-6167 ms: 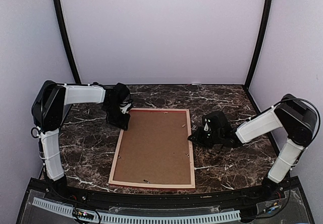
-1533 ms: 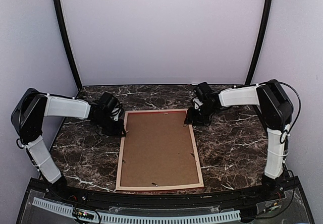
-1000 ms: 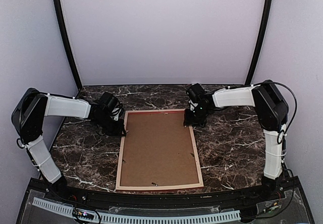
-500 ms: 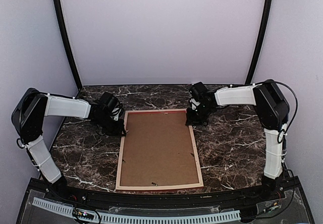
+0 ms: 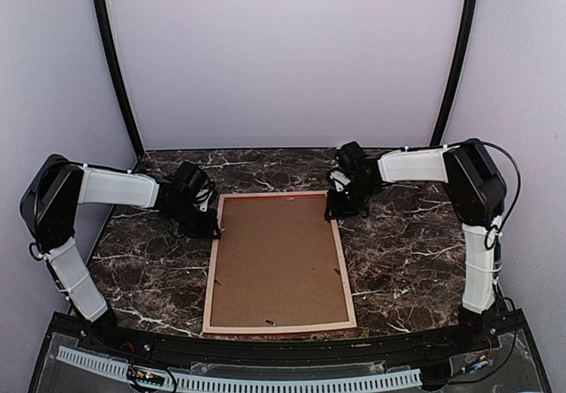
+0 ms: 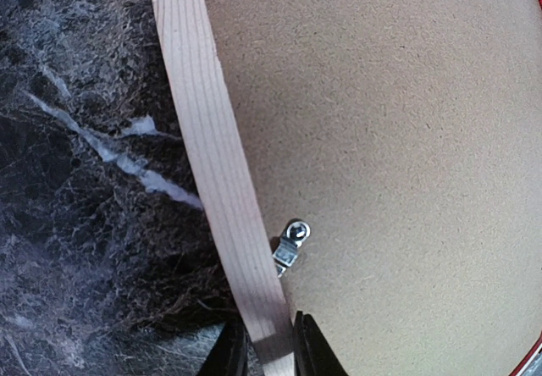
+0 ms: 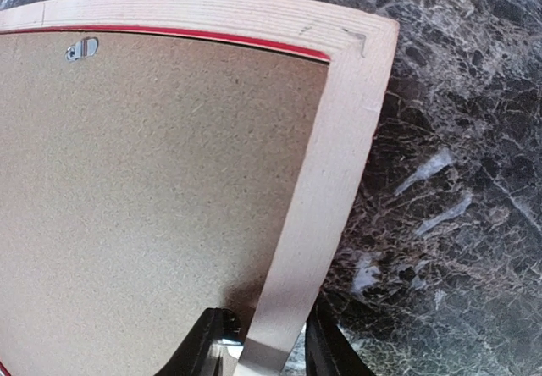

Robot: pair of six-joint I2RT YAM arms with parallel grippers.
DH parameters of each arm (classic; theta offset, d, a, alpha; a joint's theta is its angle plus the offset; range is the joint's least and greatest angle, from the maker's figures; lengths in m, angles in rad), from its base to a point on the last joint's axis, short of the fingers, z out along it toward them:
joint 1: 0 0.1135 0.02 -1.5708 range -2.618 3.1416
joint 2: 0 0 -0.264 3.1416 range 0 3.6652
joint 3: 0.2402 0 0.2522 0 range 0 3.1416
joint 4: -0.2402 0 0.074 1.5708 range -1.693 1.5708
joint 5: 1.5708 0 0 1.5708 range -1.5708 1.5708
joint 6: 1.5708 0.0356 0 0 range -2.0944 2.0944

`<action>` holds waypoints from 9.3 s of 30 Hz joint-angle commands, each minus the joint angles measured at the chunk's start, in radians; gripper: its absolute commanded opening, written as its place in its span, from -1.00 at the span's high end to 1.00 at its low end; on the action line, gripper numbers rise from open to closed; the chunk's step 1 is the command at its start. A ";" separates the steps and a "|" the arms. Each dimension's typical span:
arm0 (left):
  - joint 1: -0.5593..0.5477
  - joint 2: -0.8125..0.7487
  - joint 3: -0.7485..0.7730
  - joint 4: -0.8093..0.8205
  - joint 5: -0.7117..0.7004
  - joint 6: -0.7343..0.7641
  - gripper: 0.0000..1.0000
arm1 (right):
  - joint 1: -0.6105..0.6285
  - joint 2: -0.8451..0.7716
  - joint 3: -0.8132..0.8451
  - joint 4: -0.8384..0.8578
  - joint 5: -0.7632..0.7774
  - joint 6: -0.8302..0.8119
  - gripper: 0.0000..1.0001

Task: Put the photo into the frame
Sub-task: Press the fastener onto the backboard, then rotate the photo frame at the center of the board, then press the fastener onto the backboard.

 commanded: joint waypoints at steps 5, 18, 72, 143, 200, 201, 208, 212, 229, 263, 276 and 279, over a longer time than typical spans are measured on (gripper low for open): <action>-0.010 0.042 0.002 -0.022 0.002 0.037 0.64 | 0.016 0.022 0.000 -0.034 -0.066 -0.085 0.27; -0.010 0.045 0.000 -0.021 0.005 0.039 0.64 | 0.016 0.048 0.008 -0.033 0.044 -0.125 0.71; -0.009 0.062 -0.005 0.039 -0.042 -0.022 0.63 | 0.300 -0.467 -0.581 0.078 0.093 0.287 -0.12; -0.008 -0.147 0.082 -0.043 -0.064 0.078 -0.61 | 0.230 -0.413 -0.548 0.004 0.208 0.062 0.96; 0.100 0.226 0.150 0.122 -0.033 0.165 0.79 | 0.116 -0.892 -0.832 0.053 0.142 0.365 -0.39; 0.104 0.197 0.121 0.153 -0.030 0.129 0.80 | 0.130 -0.893 -0.848 0.060 0.146 0.384 -0.40; 0.092 -0.015 -0.209 0.350 0.066 -0.028 0.63 | 0.161 -0.846 -0.899 0.126 0.202 0.432 -0.42; 0.070 -0.159 -0.354 0.383 0.067 -0.079 0.54 | 0.161 -0.770 -0.880 0.163 0.214 0.415 -0.38; -0.069 -0.483 -0.553 0.312 0.080 -0.171 -0.07 | 0.159 -0.658 -0.852 0.189 0.221 0.346 0.19; -0.070 -0.044 -0.075 0.018 -0.127 0.096 -0.01 | 0.127 -0.682 -0.827 0.119 0.265 0.253 0.58; -0.069 -0.077 -0.127 0.004 -0.106 0.078 0.33 | 0.125 -0.671 -0.830 0.132 0.259 0.249 0.58; -0.069 -0.088 -0.135 0.008 -0.079 0.077 0.37 | 0.125 -0.670 -0.831 0.128 0.259 0.249 0.59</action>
